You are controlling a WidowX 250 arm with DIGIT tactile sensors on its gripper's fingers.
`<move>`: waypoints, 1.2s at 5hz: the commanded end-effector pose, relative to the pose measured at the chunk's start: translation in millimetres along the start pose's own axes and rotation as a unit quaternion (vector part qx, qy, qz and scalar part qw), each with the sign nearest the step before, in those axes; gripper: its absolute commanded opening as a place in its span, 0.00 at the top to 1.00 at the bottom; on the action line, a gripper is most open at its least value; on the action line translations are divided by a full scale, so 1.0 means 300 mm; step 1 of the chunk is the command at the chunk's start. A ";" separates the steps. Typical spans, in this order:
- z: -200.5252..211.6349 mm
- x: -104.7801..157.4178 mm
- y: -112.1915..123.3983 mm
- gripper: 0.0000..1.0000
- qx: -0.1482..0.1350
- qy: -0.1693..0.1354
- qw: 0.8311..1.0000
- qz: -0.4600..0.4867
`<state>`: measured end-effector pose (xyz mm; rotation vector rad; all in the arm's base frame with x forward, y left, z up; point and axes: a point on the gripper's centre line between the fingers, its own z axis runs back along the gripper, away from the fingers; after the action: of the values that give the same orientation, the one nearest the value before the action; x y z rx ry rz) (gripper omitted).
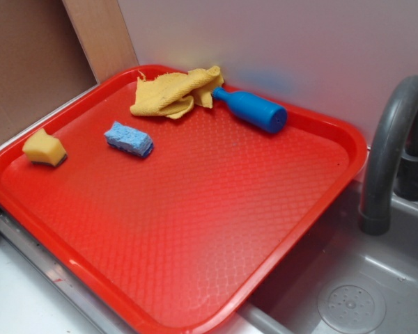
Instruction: Grab the green sponge.
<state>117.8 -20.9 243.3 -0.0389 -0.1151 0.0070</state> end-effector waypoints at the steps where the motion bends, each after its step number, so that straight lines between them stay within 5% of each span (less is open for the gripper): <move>1: 0.000 0.000 0.000 0.00 0.000 0.000 1.000 0.000; 3: 0.005 0.036 0.017 0.00 0.025 -0.005 0.995 0.093; 4: -0.025 0.087 0.073 0.00 0.104 0.009 0.973 0.207; 5: -0.064 0.102 0.077 0.00 0.143 0.005 0.935 0.323; 6: -0.113 0.080 0.091 0.00 0.124 0.012 0.889 0.441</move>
<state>146.6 1.7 204.5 0.1739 -0.0395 0.9242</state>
